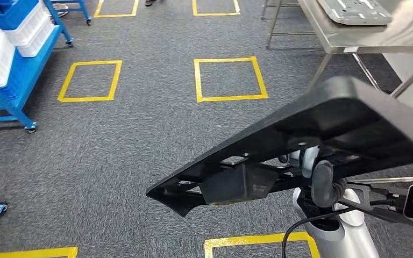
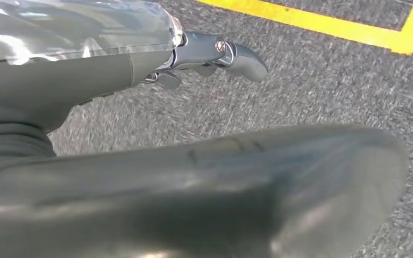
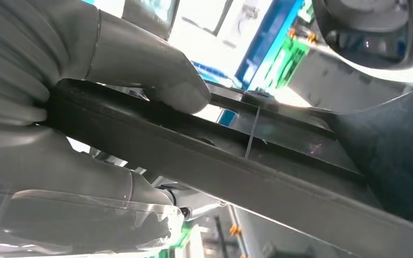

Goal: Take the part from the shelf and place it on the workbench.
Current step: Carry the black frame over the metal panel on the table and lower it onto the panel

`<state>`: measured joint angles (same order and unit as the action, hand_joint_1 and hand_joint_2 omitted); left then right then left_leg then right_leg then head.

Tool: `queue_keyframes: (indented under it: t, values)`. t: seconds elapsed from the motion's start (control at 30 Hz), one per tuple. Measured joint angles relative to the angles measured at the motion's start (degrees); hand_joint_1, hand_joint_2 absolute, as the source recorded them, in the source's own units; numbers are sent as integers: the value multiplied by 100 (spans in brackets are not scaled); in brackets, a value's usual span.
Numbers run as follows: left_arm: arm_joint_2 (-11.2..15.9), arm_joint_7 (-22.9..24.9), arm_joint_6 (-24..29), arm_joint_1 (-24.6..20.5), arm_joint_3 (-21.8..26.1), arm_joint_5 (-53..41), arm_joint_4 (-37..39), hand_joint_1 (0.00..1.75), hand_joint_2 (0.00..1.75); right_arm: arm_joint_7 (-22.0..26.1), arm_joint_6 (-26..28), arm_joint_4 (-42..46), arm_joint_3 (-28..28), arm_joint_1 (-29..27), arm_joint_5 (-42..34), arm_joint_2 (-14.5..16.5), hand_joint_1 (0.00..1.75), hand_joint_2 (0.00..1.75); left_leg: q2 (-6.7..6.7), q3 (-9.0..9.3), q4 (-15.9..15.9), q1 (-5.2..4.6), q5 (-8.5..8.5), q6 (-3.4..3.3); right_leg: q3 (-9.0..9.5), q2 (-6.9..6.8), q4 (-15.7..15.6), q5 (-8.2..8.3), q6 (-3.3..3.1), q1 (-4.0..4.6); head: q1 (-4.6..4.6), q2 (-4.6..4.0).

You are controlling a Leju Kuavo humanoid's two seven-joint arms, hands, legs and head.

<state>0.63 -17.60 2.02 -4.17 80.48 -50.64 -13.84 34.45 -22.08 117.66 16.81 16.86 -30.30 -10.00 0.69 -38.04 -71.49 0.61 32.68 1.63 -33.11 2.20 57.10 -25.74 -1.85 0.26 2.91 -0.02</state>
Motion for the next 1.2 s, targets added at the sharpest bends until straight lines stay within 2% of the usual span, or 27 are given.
queue_keyframes:
  t: [0.03,0.1,0.17,0.23,0.27,0.33,0.4,0.43,0.47,0.5,0.53,0.57,0.6,0.67,0.7,0.73,0.77,0.83,0.9,0.93,0.97,1.0,1.03,1.07,1.1,1.13,1.2]
  values:
    - [23,19,16,-2,-1,0,-1,0,0,-69,18,-11,0,5,-28,8,175,175,-30,109,276,25,-202,14,3,71,21,-12,18,-12,0,0]
    - [72,32,24,-10,1,31,-4,0,0,-195,7,-38,-3,20,-76,32,175,175,-245,388,943,79,-511,34,-22,201,91,-50,75,-32,-1,0]
    - [104,18,-8,-10,8,90,-7,0,0,-274,-44,-74,-9,42,-113,69,175,175,-418,505,1243,94,-557,1,-98,319,151,-57,147,-49,0,0]
    - [120,-16,-63,-11,17,135,-7,0,0,-335,-91,-118,-24,57,-142,102,175,175,-359,502,1268,68,-554,-77,-159,424,159,-32,219,-74,1,0]
    - [122,-38,-94,-19,20,142,-8,0,0,-358,-102,-145,-43,55,-155,112,175,175,-304,507,1287,60,-568,-118,-173,402,174,-42,249,-85,0,0]
    - [130,-81,-173,-36,19,112,-8,0,0,-363,-124,-198,-107,45,-169,120,175,175,-197,522,1325,57,-592,-198,-297,174,428,-202,299,-78,0,0]
    - [156,-106,-256,-34,10,54,-9,0,0,-286,-164,-254,-210,-30,-154,136,175,175,-87,528,1336,38,-588,-245,-642,-92,1124,-530,331,-69,-1,0]
    - [174,-111,-286,-23,5,32,-9,0,0,-246,-182,-283,-266,-84,-142,143,175,175,-32,529,1334,28,-581,-257,-821,-136,1466,-650,338,-71,-1,0]
    - [193,-115,-312,-16,2,15,-9,0,0,-209,-203,-317,-321,-141,-125,148,175,175,36,530,1333,16,-573,-266,-949,-163,1695,-692,339,-73,-2,0]
    - [204,-118,-325,-14,-1,1,-9,0,0,-186,-230,-345,-364,-177,-101,149,175,175,100,535,1332,5,-565,-271,-954,-179,1680,-618,329,-72,-2,0]
    - [214,-120,-332,-18,-5,-12,-9,0,0,-168,-259,-368,-402,-199,-74,151,175,175,157,545,1332,-3,-557,-272,-859,-204,1479,-470,312,-68,-2,0]
    - [218,-121,-336,-23,-13,-27,-9,0,0,-148,-294,-385,-443,-214,-32,163,175,175,217,562,1333,-12,-545,-267,-660,-282,1102,-269,282,-52,-1,0]
    - [220,-122,-335,-27,-21,-41,-9,0,0,-132,-321,-393,-481,-219,17,181,175,175,269,582,1331,-26,-527,-251,-450,-421,709,-137,247,-16,-1,0]
    - [221,-122,-326,-24,-32,-63,-9,0,0,-102,-345,-399,-530,-236,139,252,175,175,376,616,1331,-48,-489,-203,-188,-607,206,-21,174,60,0,0]
    - [219,-124,-322,-24,-34,-73,-9,0,0,-85,-345,-399,-537,-257,195,287,175,175,435,632,1335,-55,-472,-176,-168,-614,147,-43,148,90,-1,0]
    - [216,-125,-320,-29,-35,-84,-9,0,0,-61,-344,-400,-539,-292,248,318,175,175,498,652,1343,-58,-459,-150,-170,-539,132,-33,120,93,-1,0]
    - [213,-127,-319,-39,-38,-97,-9,0,0,-24,-349,-401,-543,-337,287,345,175,175,501,668,1332,-52,-436,-121,-155,-476,105,-19,96,79,-1,0]
    - [206,-131,-322,-47,-45,-131,-8,0,0,54,-362,-407,-561,-402,329,383,175,175,303,595,1099,-35,-270,-68,-114,-363,46,14,35,34,-1,0]
    - [203,-131,-322,-20,-52,-160,-7,0,0,105,-369,-424,-579,-440,341,424,175,175,43,272,406,-15,86,-30,-95,-238,30,25,-3,12,-1,0]
    - [202,-130,-321,-4,-56,-166,-8,0,0,116,-369,-437,-586,-466,344,441,175,175,-4,68,2,-10,245,-15,-94,-167,33,23,-12,13,0,0]
    - [202,-130,-320,7,-61,-171,-8,0,0,122,-369,-449,-592,-494,346,453,175,175,-20,-89,-282,-5,314,0,-92,-89,37,22,-12,12,0,0]
    - [201,-129,-320,12,-67,-175,-8,0,0,124,-369,-461,-598,-516,348,460,175,175,-23,-150,-351,1,258,11,-89,-11,44,19,-8,9,0,0]
    - [200,-128,-320,10,-72,-179,-8,0,0,124,-370,-471,-604,-530,349,466,175,175,-32,-100,-182,10,90,17,-82,66,56,12,2,4,0,0]
    - [200,-128,-320,7,-76,-181,-8,0,0,124,-370,-478,-610,-535,350,471,175,175,-78,43,173,24,-146,22,-75,140,74,0,20,-5,0,0]
    - [199,-128,-320,4,-79,-182,-8,0,0,124,-371,-482,-616,-536,349,475,175,175,-201,217,577,42,-348,21,-77,211,103,-19,47,-13,0,0]
    - [199,-129,-320,2,-80,-183,-8,0,0,125,-371,-485,-622,-536,349,477,175,175,-327,365,916,59,-474,6,-95,279,143,-39,77,-17,-1,0]
    - [199,-123,-320,3,-83,-197,-8,0,0,129,-373,-490,-630,-543,350,480,175,175,-488,493,1212,64,-518,-50,-151,397,193,-51,146,-32,-1,0]
